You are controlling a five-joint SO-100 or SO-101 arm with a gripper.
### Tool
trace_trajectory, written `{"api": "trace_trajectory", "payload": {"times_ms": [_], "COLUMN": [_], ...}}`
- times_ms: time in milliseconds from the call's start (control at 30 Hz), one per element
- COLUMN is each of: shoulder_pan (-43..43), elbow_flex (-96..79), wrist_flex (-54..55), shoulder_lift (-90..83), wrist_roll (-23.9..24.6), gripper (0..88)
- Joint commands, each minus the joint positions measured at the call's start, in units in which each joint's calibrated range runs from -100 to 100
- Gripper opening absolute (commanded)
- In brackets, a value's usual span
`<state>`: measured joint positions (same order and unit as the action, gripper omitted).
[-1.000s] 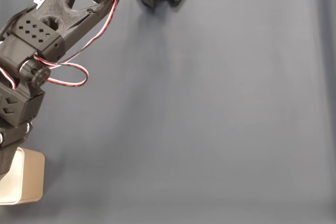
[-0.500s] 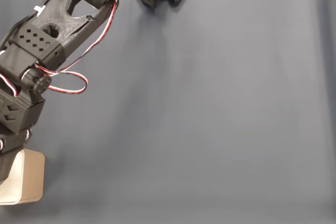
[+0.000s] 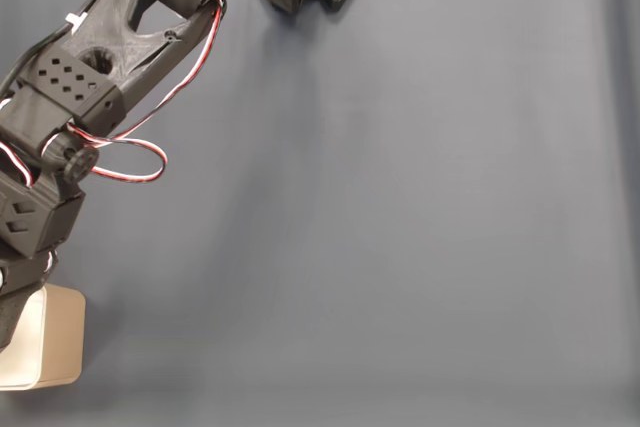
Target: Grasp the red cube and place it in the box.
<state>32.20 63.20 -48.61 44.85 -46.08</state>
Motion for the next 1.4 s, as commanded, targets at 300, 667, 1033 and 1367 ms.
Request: {"api": "trace_trajectory", "payload": {"times_ms": [300, 667, 1033, 1367], "shoulder_pan": [-0.1, 0.1, 0.2, 0.3], "elbow_flex": [3.1, 3.1, 3.0, 2.8], "wrist_flex": [1.7, 2.4, 2.5, 2.7], "shoulder_lift": [-0.7, -1.0, -1.4, -1.8], "wrist_roll": [0.9, 1.9, 2.0, 2.3], "gripper": [16.2, 40.7, 42.0, 42.2]}}
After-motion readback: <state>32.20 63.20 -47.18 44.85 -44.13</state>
